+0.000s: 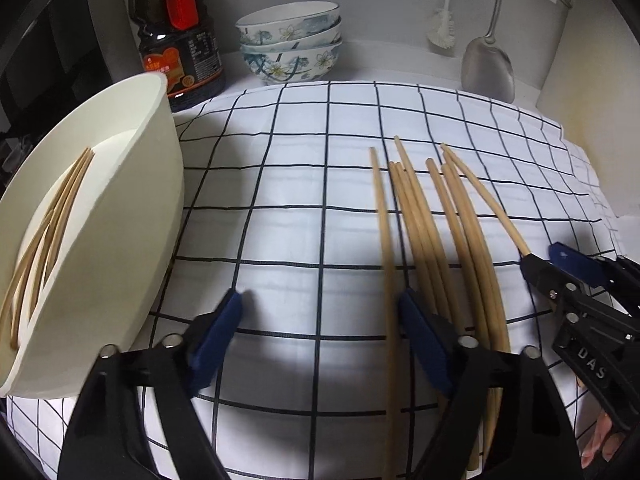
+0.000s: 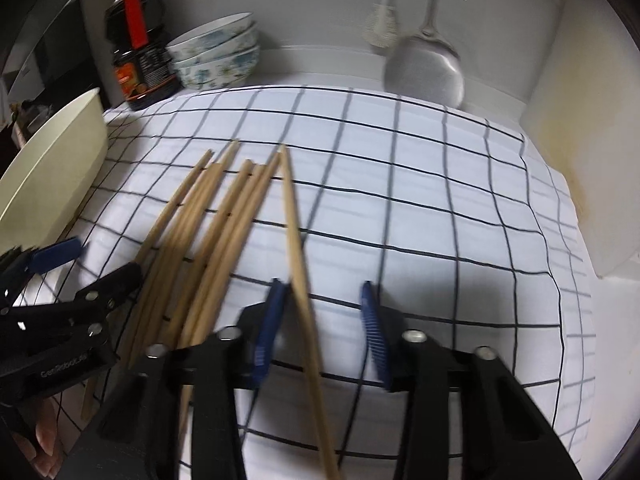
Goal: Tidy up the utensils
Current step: 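Close the left gripper on a chopstick while the right gripper closes on another, then carry the left gripper's chopstick over the white basin while the right gripper carries its own, then open the left gripper over the basin while the right gripper opens to drop its chopstick, then move both open grippers back above the remaining chopsticks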
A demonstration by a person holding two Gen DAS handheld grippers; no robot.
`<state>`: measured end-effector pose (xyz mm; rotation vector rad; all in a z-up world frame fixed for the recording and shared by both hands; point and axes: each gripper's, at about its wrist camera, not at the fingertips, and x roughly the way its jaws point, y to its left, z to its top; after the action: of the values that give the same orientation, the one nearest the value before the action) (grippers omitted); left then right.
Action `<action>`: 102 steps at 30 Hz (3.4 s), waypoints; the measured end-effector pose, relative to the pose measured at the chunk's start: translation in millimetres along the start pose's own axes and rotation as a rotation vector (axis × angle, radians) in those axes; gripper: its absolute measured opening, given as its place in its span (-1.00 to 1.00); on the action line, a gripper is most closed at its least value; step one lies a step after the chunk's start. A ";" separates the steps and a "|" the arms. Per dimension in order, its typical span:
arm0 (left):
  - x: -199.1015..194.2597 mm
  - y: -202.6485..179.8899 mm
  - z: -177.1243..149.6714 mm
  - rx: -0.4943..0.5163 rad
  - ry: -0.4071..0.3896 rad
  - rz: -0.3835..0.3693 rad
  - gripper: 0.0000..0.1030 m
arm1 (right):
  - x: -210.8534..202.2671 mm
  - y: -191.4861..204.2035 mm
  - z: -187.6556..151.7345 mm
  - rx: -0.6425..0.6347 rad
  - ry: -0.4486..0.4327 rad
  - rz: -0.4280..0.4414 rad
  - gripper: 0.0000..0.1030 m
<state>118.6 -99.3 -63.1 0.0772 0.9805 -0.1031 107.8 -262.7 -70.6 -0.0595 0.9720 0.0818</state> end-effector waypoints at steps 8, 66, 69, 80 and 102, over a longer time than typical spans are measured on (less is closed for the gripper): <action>-5.5 -6.4 1.0 0.016 -0.003 -0.034 -0.86 | -2.6 4.2 -2.3 -0.009 -0.003 0.000 -0.88; -110.1 275.6 6.7 -0.278 -0.162 0.046 0.42 | -56.0 246.2 102.8 -0.062 -0.118 0.333 -0.64; -112.3 269.5 5.0 -0.273 -0.162 0.046 0.44 | -58.7 240.3 97.9 -0.060 -0.119 0.327 -0.62; -130.5 236.9 -7.2 -0.244 -0.181 0.041 0.66 | -78.4 221.3 74.8 -0.069 -0.144 0.303 -0.39; -152.2 134.2 -18.4 -0.137 -0.210 -0.059 0.87 | -117.0 82.7 27.9 0.075 -0.217 0.121 0.24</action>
<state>35.7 43.9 55.8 -0.0870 0.7776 -0.0959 57.1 -182.9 40.7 0.0764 0.7603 0.1599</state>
